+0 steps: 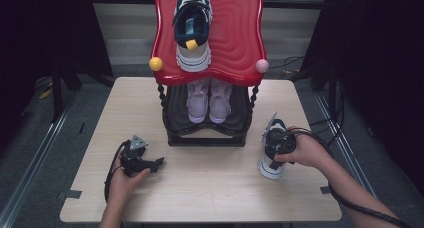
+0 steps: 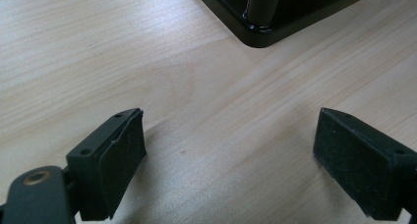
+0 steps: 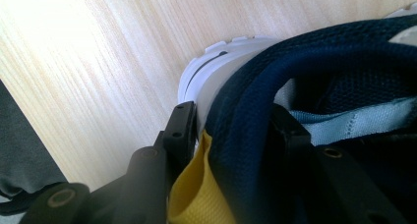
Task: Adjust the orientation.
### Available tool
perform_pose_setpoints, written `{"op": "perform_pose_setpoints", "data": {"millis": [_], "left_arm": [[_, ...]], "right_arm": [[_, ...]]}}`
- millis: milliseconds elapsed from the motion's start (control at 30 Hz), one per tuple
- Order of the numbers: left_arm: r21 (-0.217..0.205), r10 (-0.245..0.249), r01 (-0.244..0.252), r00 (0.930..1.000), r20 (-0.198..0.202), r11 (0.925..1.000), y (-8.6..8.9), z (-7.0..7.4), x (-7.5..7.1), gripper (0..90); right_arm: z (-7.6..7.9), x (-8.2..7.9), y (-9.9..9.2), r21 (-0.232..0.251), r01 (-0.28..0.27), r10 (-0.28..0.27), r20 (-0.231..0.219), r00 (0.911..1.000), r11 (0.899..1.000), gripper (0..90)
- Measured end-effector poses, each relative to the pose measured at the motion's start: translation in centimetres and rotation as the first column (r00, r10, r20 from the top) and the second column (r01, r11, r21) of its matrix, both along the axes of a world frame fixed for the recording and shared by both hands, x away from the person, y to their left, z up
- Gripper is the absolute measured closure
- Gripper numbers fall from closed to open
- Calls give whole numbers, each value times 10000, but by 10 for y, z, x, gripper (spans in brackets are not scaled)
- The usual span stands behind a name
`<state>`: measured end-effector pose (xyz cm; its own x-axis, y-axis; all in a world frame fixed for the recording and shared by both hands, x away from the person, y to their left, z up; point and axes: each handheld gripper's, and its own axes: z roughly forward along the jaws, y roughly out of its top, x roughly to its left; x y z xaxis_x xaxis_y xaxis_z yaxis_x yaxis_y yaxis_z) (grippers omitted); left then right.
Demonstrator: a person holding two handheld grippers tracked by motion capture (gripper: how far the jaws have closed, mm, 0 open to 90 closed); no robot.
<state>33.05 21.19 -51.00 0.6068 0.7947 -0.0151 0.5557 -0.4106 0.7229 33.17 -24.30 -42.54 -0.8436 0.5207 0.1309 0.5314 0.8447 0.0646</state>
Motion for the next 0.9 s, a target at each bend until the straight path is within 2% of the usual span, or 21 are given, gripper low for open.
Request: {"op": "perform_pose_setpoints", "data": {"millis": [100, 133, 167, 200, 233, 267, 300, 433, 467, 567, 600, 700, 733, 800, 867, 900], "left_arm": [[-1, -2, 2, 10000, -1, 10000, 0, 0, 0, 118], [2, 0, 0, 10000, -10, 10000, 0, 0, 0, 118], [-17, 4, -4, 10000, -16, 10000, 0, 0, 0, 117], [1, -7, 7, 10000, -18, 10000, 0, 0, 0, 117], [-5, -8, 8, 10000, -17, 10000, 0, 0, 0, 117], [3, -9, 9, 10000, -20, 10000, 0, 0, 0, 117], [-84, 54, -54, 10000, -18, 10000, -1, 0, 0, 117], [-83, 54, -54, 10000, -19, 10000, -1, 0, 0, 117], [-4, -12, 12, 10000, -15, 10000, 0, 0, 0, 117], [2, -2, 2, 10000, -8, 10000, 0, 0, 0, 117], [-4, 0, 0, 10000, -1, 10000, 0, 0, 0, 117], [3, -15, 15, 10000, -22, 10000, 0, 0, 0, 117], [-88, 47, -47, 10000, -30, 10000, -1, 0, 0, 117], [-5, -6, 6, 10000, -16, 10000, 0, 0, 0, 118], [7, -3, 3, 10000, -10, 10000, 0, 0, 0, 117], [7, -3, 3, 10000, -10, 10000, 0, 0, 0, 118]], "right_arm": [[1, 0, 2, -80, 37, -38, -124, 9999, 10000, 583], [0, 2, 2, -238, -283, 283, 5, 9996, 9993, 590], [1, 0, 4, -208, -95, 91, -185, 9998, 9997, 599], [0, 2, 3, -301, -398, 398, -3, 9992, 9988, 615], [1, 0, 5, -270, -286, 283, -126, 9995, 9992, 626], [1, 2, 4, -369, -625, 626, 11, 9980, 9974, 633], [1, 2, 5, -381, -580, 579, -23, 9983, 9976, 637], [2, 1, 5, -371, -632, 632, -32, 9980, 9973, 655], [2, 0, 6, -306, -492, 488, -136, 9987, 9983, 655], [2, 1, 5, -350, -756, 755, -44, 9971, 9965, 649], [3, 1, 5, -438, -1002, 1003, -9, 9950, 9940, 644], [3, 0, 4, -416, -1178, 1183, 98, 9929, 9922, 643], [3, 0, 4, -381, -1156, 1160, 90, 9932, 9926, 645], [4, -2, 5, -424, -1070, 1071, -13, 9943, 9934, 662], [3, -1, 4, -330, -1398, 1401, 51, 9901, 9896, 680], [3, -2, 5, -318, -1223, 1221, -93, 9925, 9920, 688]]}}
